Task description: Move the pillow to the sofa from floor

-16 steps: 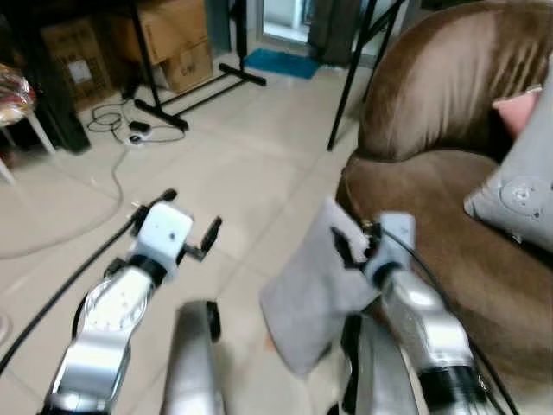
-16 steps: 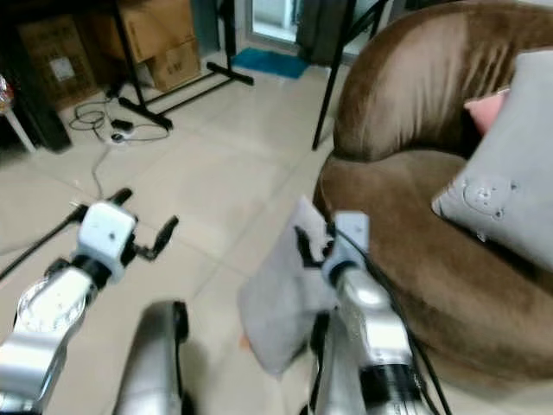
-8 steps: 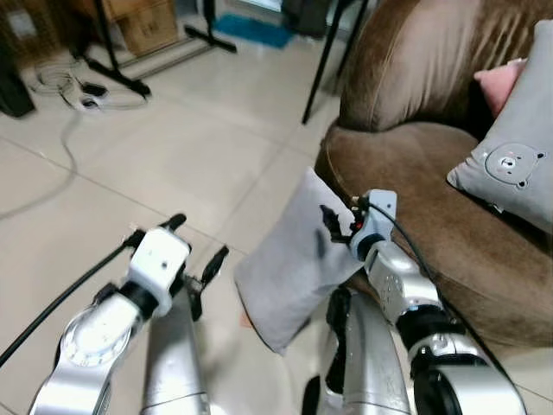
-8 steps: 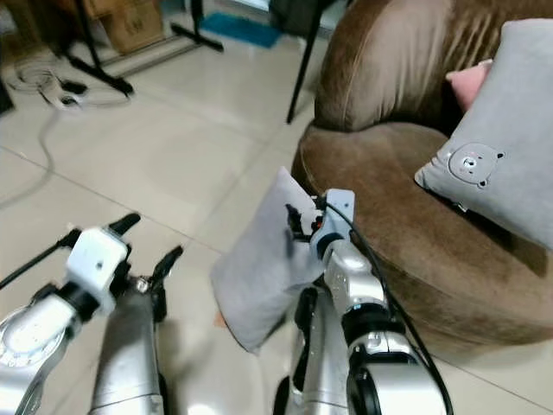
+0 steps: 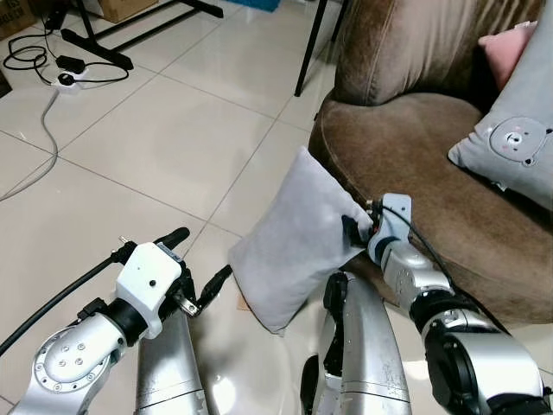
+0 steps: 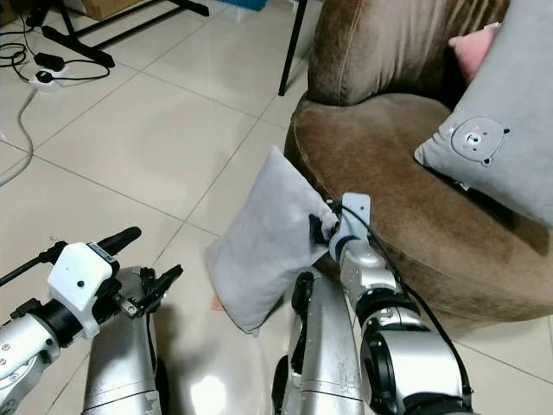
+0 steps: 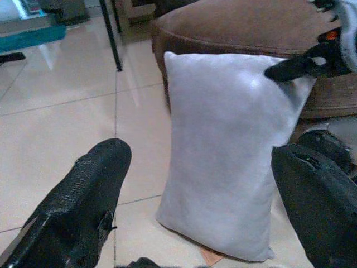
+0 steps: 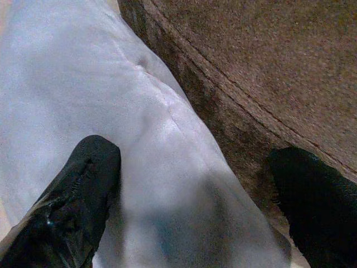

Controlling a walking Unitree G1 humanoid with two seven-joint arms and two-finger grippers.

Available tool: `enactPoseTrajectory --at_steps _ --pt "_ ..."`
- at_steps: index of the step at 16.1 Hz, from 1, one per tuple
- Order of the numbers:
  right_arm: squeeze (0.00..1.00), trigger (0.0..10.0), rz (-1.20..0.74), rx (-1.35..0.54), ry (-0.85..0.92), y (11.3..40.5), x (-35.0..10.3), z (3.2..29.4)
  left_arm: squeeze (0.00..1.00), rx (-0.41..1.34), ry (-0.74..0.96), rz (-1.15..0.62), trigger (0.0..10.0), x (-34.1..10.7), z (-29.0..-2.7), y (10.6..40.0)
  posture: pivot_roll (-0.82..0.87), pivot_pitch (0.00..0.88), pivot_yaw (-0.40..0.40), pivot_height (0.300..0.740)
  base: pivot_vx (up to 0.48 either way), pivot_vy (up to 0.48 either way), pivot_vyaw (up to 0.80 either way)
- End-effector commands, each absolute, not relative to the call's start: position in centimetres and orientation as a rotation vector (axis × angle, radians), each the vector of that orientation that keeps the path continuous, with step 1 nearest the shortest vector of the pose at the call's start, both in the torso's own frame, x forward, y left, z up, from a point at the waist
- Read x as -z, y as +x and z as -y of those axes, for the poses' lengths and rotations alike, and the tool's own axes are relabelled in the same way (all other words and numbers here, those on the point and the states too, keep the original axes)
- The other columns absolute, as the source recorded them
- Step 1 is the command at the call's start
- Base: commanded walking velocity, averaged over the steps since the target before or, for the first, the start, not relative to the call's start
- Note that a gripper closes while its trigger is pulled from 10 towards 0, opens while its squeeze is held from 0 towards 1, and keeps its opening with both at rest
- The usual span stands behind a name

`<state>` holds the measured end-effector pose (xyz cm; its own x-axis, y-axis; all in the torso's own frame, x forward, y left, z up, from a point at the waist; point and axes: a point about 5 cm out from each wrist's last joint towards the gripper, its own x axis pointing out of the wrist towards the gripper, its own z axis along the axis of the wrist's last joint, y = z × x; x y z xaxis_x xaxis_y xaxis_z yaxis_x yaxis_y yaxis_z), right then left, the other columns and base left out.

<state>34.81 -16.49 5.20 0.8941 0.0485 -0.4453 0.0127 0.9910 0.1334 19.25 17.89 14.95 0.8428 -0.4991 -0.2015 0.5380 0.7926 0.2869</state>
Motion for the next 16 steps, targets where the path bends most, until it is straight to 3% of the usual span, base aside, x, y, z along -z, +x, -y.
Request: enactPoseTrajectory --at_steps 1,7,8,9,10,16 --pt "0.0 10.0 -0.503 -0.024 0.163 34.5 -4.8 17.0 0.0 0.574 0.341 -0.118 10.0 -15.3 -17.8 18.9 0.17 0.192 -0.131 0.421 0.0 0.0 0.0" --pt "0.0 10.0 -0.53 -0.323 0.244 34.1 -4.5 14.7 0.0 0.592 0.335 -0.138 10.0 -15.7 -18.0 18.9 0.17 0.185 -0.13 0.421 0.0 0.0 0.0" --pt "0.0 6.8 -0.516 -0.336 0.266 34.1 -4.6 14.7 0.0 0.603 0.329 -0.142 10.0 -15.7 -17.9 18.8 0.17 0.18 -0.13 0.421 0.0 0.0 0.0" --pt "0.0 5.3 -0.512 -0.336 0.272 34.2 -4.7 14.7 0.0 0.615 0.322 -0.146 10.0 -15.6 -17.8 18.9 0.17 0.178 -0.13 0.421 0.0 0.0 0.0" --pt "0.0 0.0 -0.507 -0.321 0.262 34.2 -4.7 14.8 0.0 0.637 0.306 -0.16 10.0 -15.5 -17.6 18.7 0.18 0.176 -0.132 0.421 0.0 0.0 0.0" --pt "0.0 0.0 -0.524 -0.239 0.227 34.2 -4.4 15.4 0.0 0.666 0.3 -0.197 10.0 -15.1 -17.7 18.4 0.18 0.165 -0.135 0.421 0.0 0.0 0.0"
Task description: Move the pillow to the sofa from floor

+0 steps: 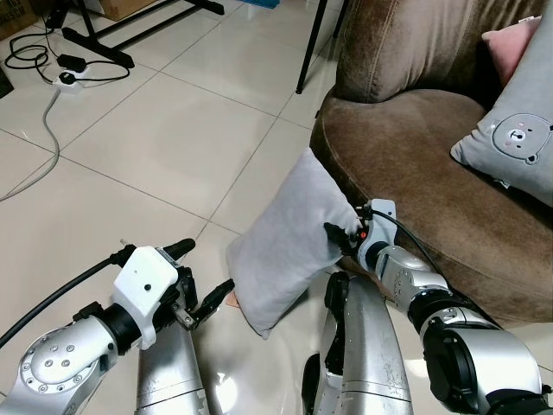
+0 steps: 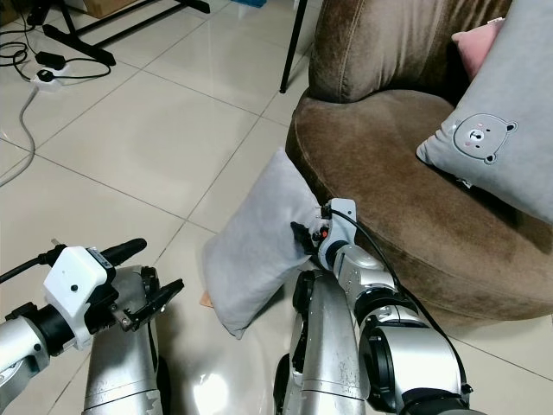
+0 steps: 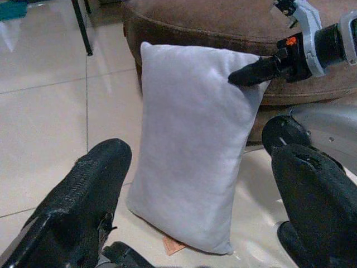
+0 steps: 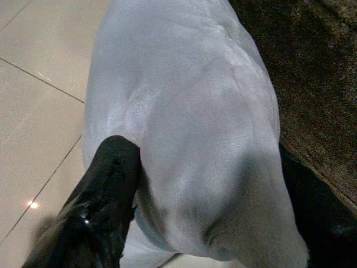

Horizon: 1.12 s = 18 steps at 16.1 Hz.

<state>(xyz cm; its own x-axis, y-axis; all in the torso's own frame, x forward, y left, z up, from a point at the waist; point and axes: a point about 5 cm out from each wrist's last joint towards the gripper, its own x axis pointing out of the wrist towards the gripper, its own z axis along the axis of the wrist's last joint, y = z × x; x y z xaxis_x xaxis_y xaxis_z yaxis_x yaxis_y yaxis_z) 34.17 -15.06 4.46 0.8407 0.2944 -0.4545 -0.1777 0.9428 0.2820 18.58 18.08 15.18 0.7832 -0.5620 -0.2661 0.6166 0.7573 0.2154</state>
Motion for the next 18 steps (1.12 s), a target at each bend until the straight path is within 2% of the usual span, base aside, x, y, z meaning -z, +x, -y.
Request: enactPoseTrajectory --at_steps 1,6,18 --pt "0.0 0.0 -0.527 -0.234 0.227 34.1 -4.4 15.4 0.0 0.673 0.294 -0.2 10.0 -15.1 -17.6 18.3 0.18 0.162 -0.135 0.421 0.0 0.0 0.0" --pt "0.0 0.0 -0.533 -0.223 0.228 34.1 -4.2 15.1 0.0 0.77 0.244 -0.271 10.0 -14.5 -17.1 17.2 0.19 0.146 -0.136 0.421 0.0 0.0 0.0" --pt "0.0 0.0 -0.52 -0.219 0.245 34.2 -4.3 14.3 0.0 0.735 0.267 -0.259 10.0 -14.6 -17.7 18.2 0.21 0.066 -0.118 0.421 0.0 0.0 0.0"
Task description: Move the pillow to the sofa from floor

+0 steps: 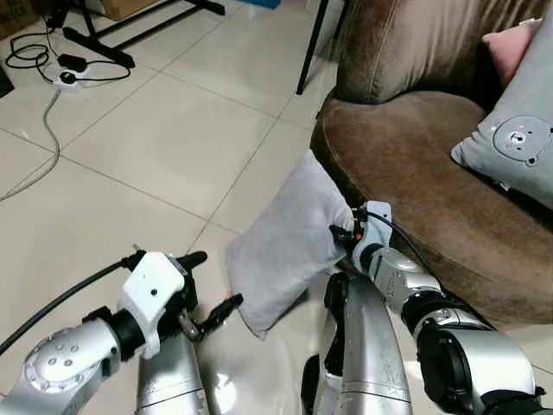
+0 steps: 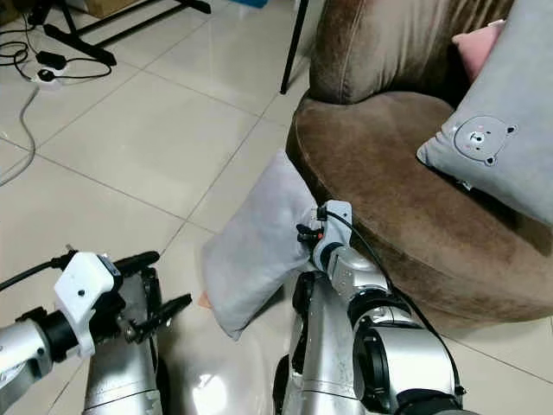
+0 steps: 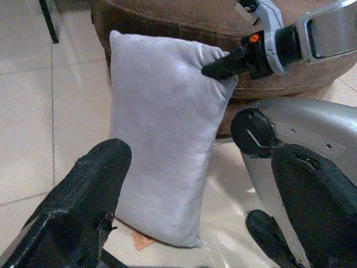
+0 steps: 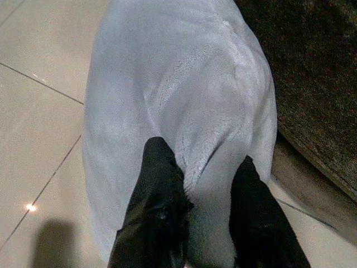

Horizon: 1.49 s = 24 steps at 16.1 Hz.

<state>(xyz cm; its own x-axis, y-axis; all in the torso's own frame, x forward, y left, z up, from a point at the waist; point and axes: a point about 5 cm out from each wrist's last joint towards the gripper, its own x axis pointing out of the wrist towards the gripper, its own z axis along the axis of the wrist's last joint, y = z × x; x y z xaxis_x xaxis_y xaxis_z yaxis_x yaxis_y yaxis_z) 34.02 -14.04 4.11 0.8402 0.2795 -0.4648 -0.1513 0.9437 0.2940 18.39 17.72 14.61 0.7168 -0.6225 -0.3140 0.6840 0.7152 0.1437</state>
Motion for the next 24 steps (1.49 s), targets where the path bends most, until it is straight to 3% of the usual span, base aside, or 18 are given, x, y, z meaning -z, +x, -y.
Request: enactPoseTrajectory --at_steps 1,2,5,9,11,16,17,19,24 --pt "0.0 0.0 -0.504 -0.229 0.255 34.4 -4.6 14.0 0.0 0.726 0.278 -0.251 10.0 -14.5 -17.9 18.4 0.2 0.045 -0.116 0.421 0.0 0.0 0.0" --pt "0.0 0.0 -0.479 -0.251 0.269 34.6 -5.0 13.7 0.0 0.677 0.286 -0.231 10.0 -14.5 -18.3 19.0 0.2 0.005 -0.107 0.421 0.0 0.0 0.0" --pt "0.0 0.0 -0.397 -0.296 0.33 34.7 -5.6 13.5 0.0 0.444 0.311 -0.138 10.0 -14.9 -19.7 20.8 0.18 0.0 -0.081 0.421 0.0 0.0 0.0" --pt "0.0 0.0 -0.287 -0.329 0.384 34.1 -6.4 13.2 0.0 0.284 0.307 -0.085 10.0 -15.1 -20.2 22.2 0.14 0.0 -0.044 0.421 0.0 0.0 0.0" --pt "0.0 0.0 -0.12 -0.287 0.444 32.1 -9.4 14.0 0.0 0.185 0.278 -0.053 10.0 -14.8 -19.4 23.3 0.1 0.0 -0.003 0.421 0.0 0.0 0.0" --pt "0.0 0.0 0.048 -0.295 0.424 28.4 -13.7 12.9 0.0 0.145 0.306 0.012 10.0 -15.4 -18.4 24.2 0.1 0.0 -0.024 0.421 0.0 0.0 0.0" --pt "0.0 10.0 0.04 -0.294 0.394 28.0 -14.4 12.5 0.0 0.124 0.3 0.034 10.0 -15.6 -18.5 24.1 0.1 0.0 -0.029 0.421 0.0 0.0 0.0" --pt "0.0 10.0 0.032 -0.336 0.345 27.8 -15.2 12.4 0.0 0.09 0.295 0.058 10.0 -16.0 -18.5 23.8 0.11 0.0 -0.055 0.421 0.0 0.0 0.0" --pt "0.0 10.0 0.006 -0.315 0.31 27.9 -15.6 12.4 0.0 0.074 0.341 0.097 10.0 -16.6 -18.4 23.5 0.14 0.0 -0.07 0.471 0.0 0.0 0.0"
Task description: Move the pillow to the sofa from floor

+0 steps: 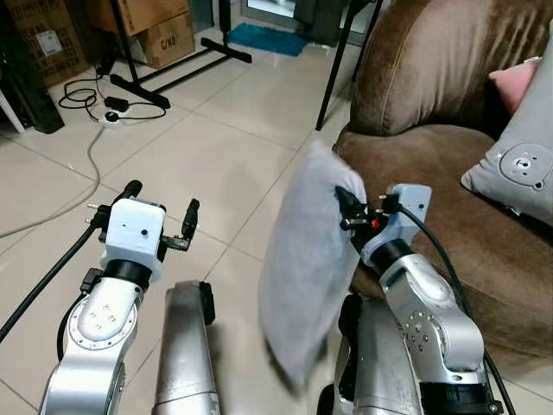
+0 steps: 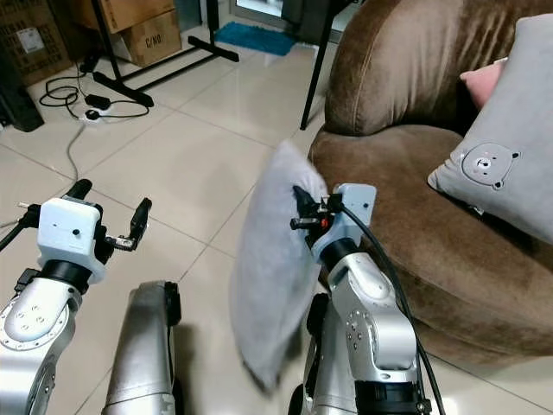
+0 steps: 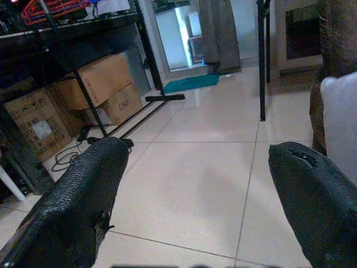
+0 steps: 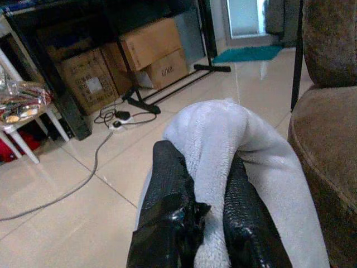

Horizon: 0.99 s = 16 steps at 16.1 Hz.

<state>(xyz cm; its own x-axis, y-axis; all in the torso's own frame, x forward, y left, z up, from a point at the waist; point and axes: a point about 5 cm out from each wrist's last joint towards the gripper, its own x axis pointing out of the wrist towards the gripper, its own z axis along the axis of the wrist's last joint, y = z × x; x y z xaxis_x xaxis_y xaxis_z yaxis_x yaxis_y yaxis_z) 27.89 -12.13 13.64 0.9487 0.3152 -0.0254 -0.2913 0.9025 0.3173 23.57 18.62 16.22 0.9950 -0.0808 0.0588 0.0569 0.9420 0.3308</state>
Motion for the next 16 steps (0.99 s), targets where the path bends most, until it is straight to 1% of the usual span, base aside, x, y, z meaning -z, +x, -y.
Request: enactPoseTrajectory --at_steps 1,5,7,9,16 --pt "0.0 10.0 -0.003 -0.315 0.316 27.9 -15.5 12.3 0.0 0.077 0.344 0.098 10.0 -16.6 -18.3 23.6 0.14 0.0 -0.066 0.481 0.0 0.0 0.0" --pt "0.0 10.0 0.002 -0.299 0.304 27.7 -16.0 12.4 0.0 0.105 0.345 0.105 10.0 -16.6 -17.7 24.4 0.11 0.0 -0.034 0.521 0.0 0.0 0.0" --pt "0.0 10.0 0.009 -0.284 0.306 27.7 -16.3 12.6 0.0 0.109 0.344 0.105 10.0 -16.6 -17.6 24.6 0.1 0.0 -0.031 0.531 0.0 0.0 0.0" --pt "0.0 10.0 0.026 -0.261 0.325 27.8 -17.0 12.8 0.0 0.11 0.342 0.104 10.0 -16.5 -17.7 24.6 0.11 0.0 -0.034 0.551 0.0 0.0 0.0" --pt "0.0 10.0 0.051 -0.271 0.336 28.3 -18.3 12.4 0.0 0.095 0.339 0.106 10.0 -16.6 -17.8 24.7 0.11 0.0 -0.044 0.601 0.0 0.0 0.0"
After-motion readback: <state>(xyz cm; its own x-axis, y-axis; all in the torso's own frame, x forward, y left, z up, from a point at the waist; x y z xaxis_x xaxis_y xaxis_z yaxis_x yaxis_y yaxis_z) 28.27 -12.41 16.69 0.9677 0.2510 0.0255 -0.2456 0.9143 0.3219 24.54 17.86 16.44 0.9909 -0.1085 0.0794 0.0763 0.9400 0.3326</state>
